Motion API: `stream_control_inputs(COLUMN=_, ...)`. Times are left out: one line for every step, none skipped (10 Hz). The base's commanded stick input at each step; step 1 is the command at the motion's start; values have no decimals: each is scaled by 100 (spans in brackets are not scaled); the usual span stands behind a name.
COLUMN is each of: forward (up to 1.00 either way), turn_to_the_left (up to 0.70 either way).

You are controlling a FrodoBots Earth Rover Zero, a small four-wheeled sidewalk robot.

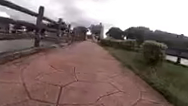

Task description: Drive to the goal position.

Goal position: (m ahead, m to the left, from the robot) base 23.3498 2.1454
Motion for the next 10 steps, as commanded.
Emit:
stream_control_inputs(forward=70, turn_to_the_left=0)
stream_control_inputs(forward=70, turn_to_the_left=5)
stream_control_inputs(forward=70, turn_to_the_left=27)
stream_control_inputs(forward=70, turn_to_the_left=27)
stream_control_inputs(forward=70, turn_to_the_left=0)
stream_control_inputs(forward=70, turn_to_the_left=0)
stream_control_inputs(forward=70, turn_to_the_left=0)
stream_control_inputs(forward=70, turn_to_the_left=0)
stream_control_inputs(forward=70, turn_to_the_left=0)
stream_control_inputs(forward=70, turn_to_the_left=0)
